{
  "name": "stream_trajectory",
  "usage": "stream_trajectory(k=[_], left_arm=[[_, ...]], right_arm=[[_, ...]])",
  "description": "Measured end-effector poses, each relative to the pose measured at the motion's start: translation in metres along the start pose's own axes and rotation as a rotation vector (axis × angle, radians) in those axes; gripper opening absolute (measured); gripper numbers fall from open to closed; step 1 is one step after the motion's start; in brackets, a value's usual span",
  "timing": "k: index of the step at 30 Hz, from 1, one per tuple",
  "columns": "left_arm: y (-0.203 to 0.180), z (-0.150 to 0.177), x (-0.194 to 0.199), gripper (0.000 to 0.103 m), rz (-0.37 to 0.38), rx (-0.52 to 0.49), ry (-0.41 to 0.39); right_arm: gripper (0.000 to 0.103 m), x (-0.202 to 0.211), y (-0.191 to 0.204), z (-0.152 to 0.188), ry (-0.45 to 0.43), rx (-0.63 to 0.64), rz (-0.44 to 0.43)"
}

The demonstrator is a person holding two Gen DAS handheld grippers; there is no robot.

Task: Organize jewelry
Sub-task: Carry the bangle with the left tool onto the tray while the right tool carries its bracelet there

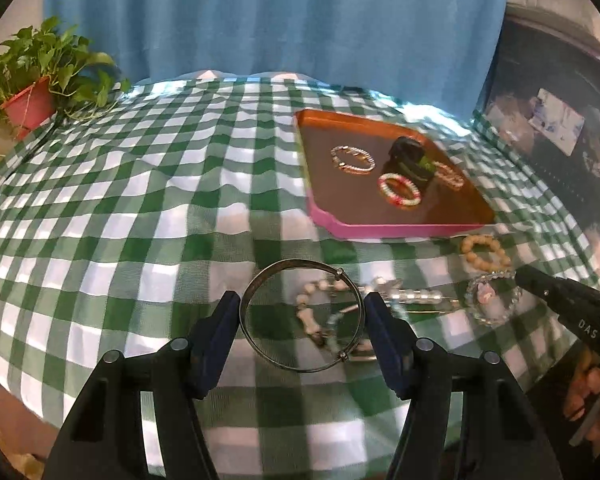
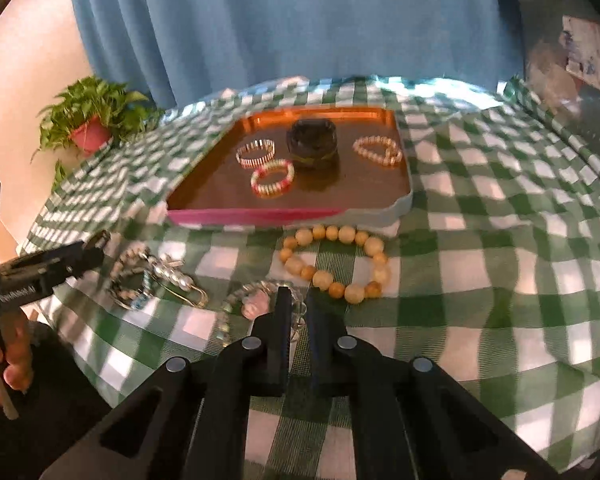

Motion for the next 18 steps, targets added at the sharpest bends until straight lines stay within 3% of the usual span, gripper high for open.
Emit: stream_trajectory(k=[5, 9, 18], left_arm=[[-0.016, -0.004, 0.019, 0.064, 0.011, -0.013, -0.015], [-0.037, -0.013, 0.039, 0.064, -0.043, -0.075, -0.057], [-0.063, -0.040, 0.070, 0.064, -0.015, -0.092, -0.104]], right_arm=[[0.007, 0.024, 0.008, -0.007, -0.048, 0.002, -0.007], [0.007, 0.042, 0.012, -0.012, -0.066, 0.006, -0.004], [0.007, 0.078, 0.015, -0.026, -0.101, 0.022, 0.017]])
Point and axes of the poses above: each gripper's, at about its wrist camera, not at the fingertips, and x roughly against the way its jaws point, y to its left, z to its underside, the point moved 2 cm from there along -x, roughly the way its jaws point, and after that the axes turned 5 degrees about -z, right-handed, at the moved point
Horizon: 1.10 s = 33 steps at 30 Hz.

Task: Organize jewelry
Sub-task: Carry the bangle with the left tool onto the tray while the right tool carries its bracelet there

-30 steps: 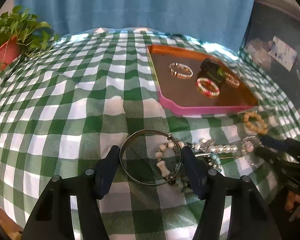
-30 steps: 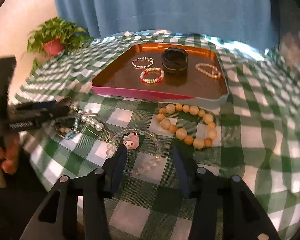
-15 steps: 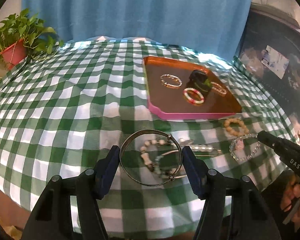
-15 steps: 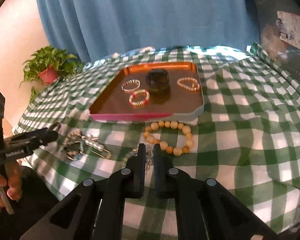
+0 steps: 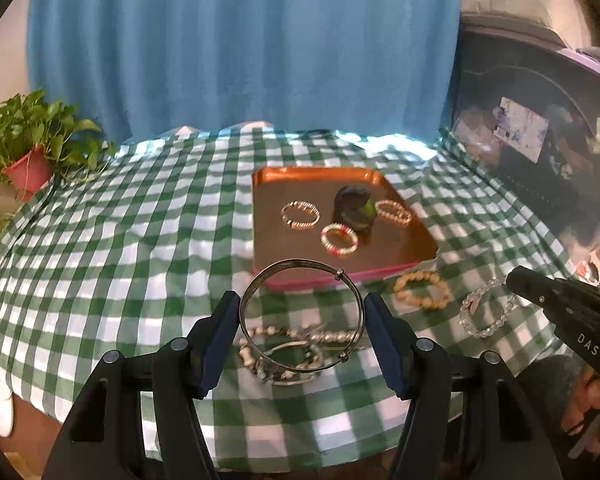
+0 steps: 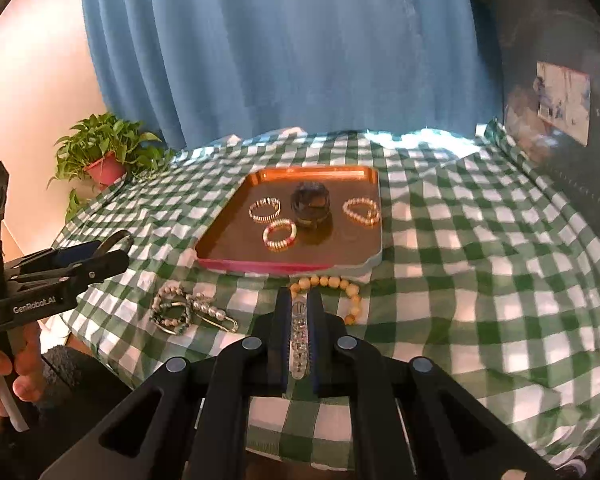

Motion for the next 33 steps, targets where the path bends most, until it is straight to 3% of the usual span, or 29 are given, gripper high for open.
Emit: stream_trajectory(k=[15, 33], left_arm=[[-0.006, -0.047, -0.008, 0.064, 0.011, -0.024, -0.051], [-0.004, -0.116, -0.037, 0.064, 0.107, 0.021, -0.133]], right_arm=[[0.007, 0.019, 0.008, -0.063, -0.090, 0.064, -0.025], [0.007, -0.050, 0.005, -0.112, -0.064, 0.095, -0.082]])
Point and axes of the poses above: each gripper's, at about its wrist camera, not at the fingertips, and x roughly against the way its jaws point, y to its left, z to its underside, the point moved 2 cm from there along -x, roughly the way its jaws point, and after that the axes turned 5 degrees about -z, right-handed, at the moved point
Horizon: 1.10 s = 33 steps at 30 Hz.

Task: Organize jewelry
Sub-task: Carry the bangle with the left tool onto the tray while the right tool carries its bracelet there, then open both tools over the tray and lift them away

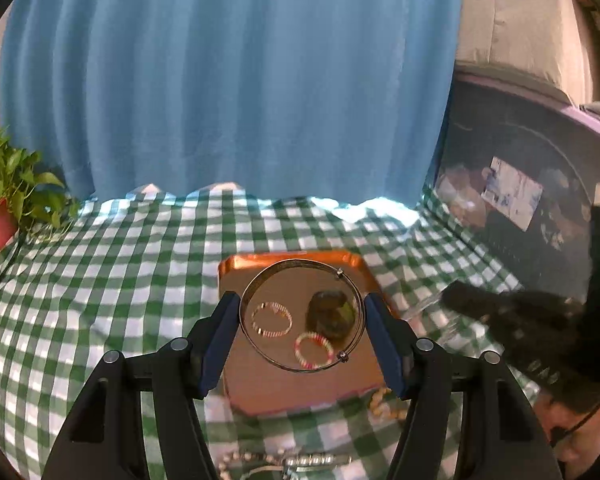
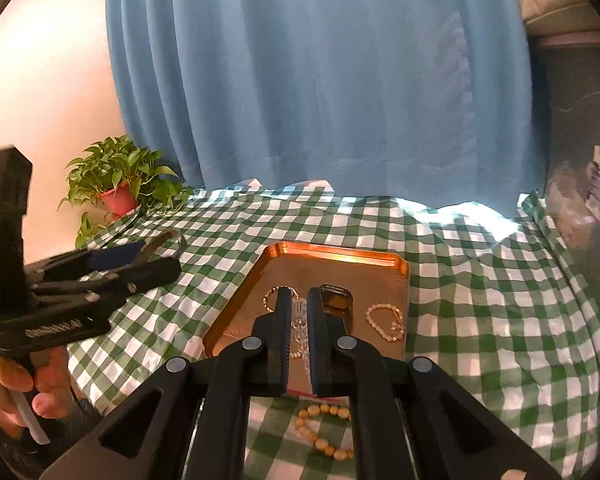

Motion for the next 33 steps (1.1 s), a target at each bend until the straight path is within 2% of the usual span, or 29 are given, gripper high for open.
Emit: stream_trajectory(k=[5, 10, 13, 19, 22, 26, 29, 31, 33], left_arm=[[0.006, -0.022, -0.011, 0.064, 0.044, 0.068, -0.038], [0.010, -0.016, -0.041, 0.064, 0.057, 0.133, -0.016], [0.013, 0.005, -0.071, 0.064, 0.071, 0.153, 0.047], [0.022, 0.052, -0.133, 0.064, 0.055, 0.179, 0.216], [0.022, 0.070, -0.159, 0.064, 0.004, 0.141, 0.302], [0.021, 0.073, -0.164, 0.064, -0.003, 0.119, 0.313], [0.022, 0.074, -0.172, 0.064, -0.059, 0.078, 0.333], [0.026, 0.080, -0.183, 0.064, -0.088, 0.081, 0.386], [0.025, 0.080, -0.181, 0.064, -0.108, 0.060, 0.377]], right_arm=[[0.007, -0.022, -0.009, -0.011, -0.006, -0.033, -0.030], [0.007, -0.043, -0.022, -0.013, -0.005, -0.099, -0.060], [0.007, -0.055, -0.032, -0.001, -0.005, -0.147, -0.087], [0.007, -0.091, -0.046, 0.036, 0.087, -0.128, -0.074], [0.007, -0.106, -0.048, 0.049, 0.138, -0.082, -0.063], [0.007, -0.116, -0.056, 0.055, 0.170, -0.078, -0.071], [0.007, -0.117, -0.064, 0.051, 0.164, -0.105, -0.083], [0.007, -0.120, -0.066, 0.050, 0.174, -0.103, -0.063], [0.007, -0.125, -0.069, 0.052, 0.194, -0.104, -0.042]])
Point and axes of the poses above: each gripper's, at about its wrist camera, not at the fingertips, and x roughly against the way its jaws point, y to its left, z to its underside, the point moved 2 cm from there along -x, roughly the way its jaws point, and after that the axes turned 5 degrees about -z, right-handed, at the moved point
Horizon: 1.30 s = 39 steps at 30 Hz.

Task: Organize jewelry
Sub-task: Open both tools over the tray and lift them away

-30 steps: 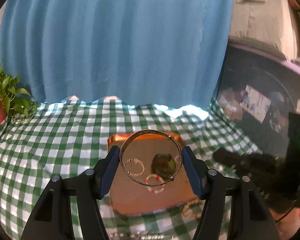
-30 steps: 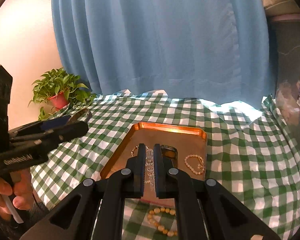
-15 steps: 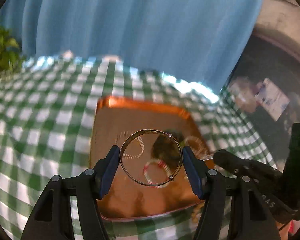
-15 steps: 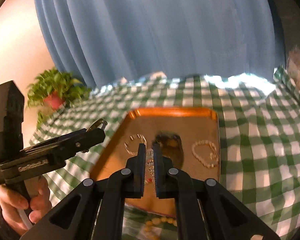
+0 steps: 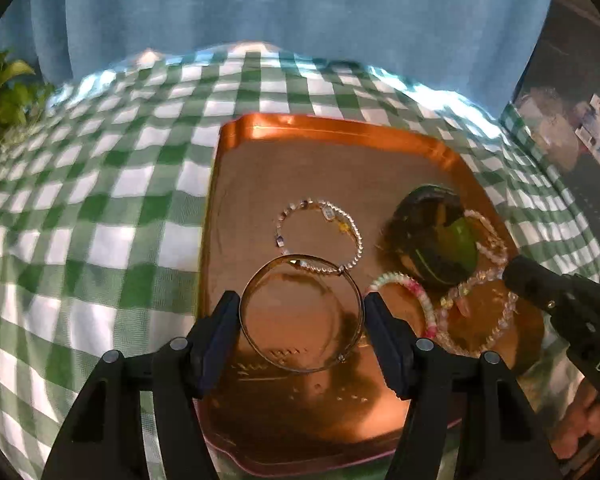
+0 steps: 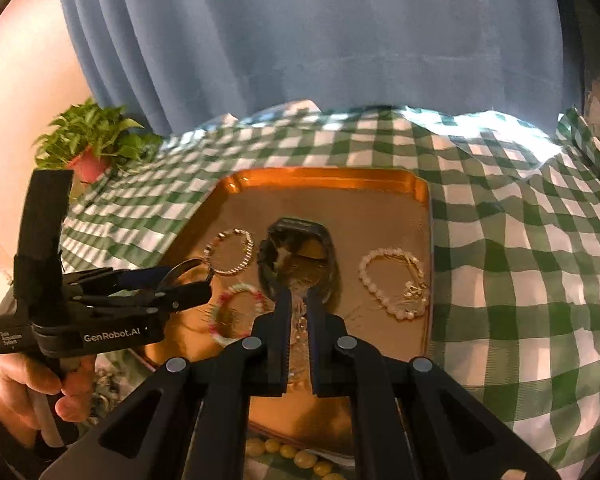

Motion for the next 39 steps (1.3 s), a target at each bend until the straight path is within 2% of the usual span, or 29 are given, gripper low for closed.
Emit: stream_trajectory(k=[5, 6, 8, 11, 12, 13, 16, 20, 25, 29, 30, 33, 36, 39], left_arm=[[-0.005, 0.002, -0.001, 0.064, -0.002, -0.031, -0.014], [-0.005, 0.003, 0.000, 0.069, 0.028, -0.022, -0.020], [-0.004, 0.004, 0.002, 0.077, 0.036, -0.002, -0.015], [-0.004, 0.008, 0.012, 0.077, 0.044, 0.006, -0.019], [-0.004, 0.011, 0.019, 0.077, 0.050, 0.010, -0.019], [-0.004, 0.015, 0.028, 0.077, 0.058, 0.017, -0.019], [-0.007, 0.028, 0.056, 0.078, 0.061, 0.015, -0.044], [-0.002, 0.050, 0.092, 0.079, 0.031, 0.009, -0.076], [0.032, 0.091, 0.129, 0.080, 0.052, 0.089, -0.117], [0.053, 0.115, 0.146, 0.080, 0.061, 0.130, -0.143], [0.057, 0.119, 0.151, 0.080, 0.050, 0.134, -0.154], [0.070, 0.132, 0.162, 0.080, 0.027, 0.160, -0.188], [0.081, 0.149, 0.169, 0.080, 0.064, 0.198, -0.251], [0.084, 0.167, 0.163, 0.080, 0.024, 0.194, -0.268]], right_arm=[[0.007, -0.010, -0.004, 0.006, 0.037, 0.000, 0.049], [0.007, -0.010, -0.004, 0.007, 0.039, 0.001, 0.057], [0.008, -0.010, -0.003, 0.008, 0.035, 0.006, 0.077], [0.015, -0.011, -0.003, 0.010, 0.042, -0.022, 0.070], [0.023, -0.008, -0.002, 0.010, 0.038, -0.041, 0.057], [0.036, -0.003, -0.002, 0.011, 0.031, -0.061, 0.048], [0.063, 0.027, 0.005, 0.012, -0.036, -0.096, 0.043], [0.068, 0.077, 0.015, 0.020, -0.121, -0.117, 0.035], [0.069, 0.129, 0.020, 0.049, -0.205, -0.128, 0.055], [0.071, 0.145, 0.019, 0.073, -0.205, -0.161, 0.052], [0.072, 0.146, 0.019, 0.078, -0.200, -0.170, 0.030], [0.072, 0.147, 0.024, 0.088, -0.175, -0.155, 0.039], [0.072, 0.148, 0.035, 0.098, -0.158, -0.123, 0.043], [0.072, 0.144, 0.042, 0.113, -0.152, -0.102, 0.025]])
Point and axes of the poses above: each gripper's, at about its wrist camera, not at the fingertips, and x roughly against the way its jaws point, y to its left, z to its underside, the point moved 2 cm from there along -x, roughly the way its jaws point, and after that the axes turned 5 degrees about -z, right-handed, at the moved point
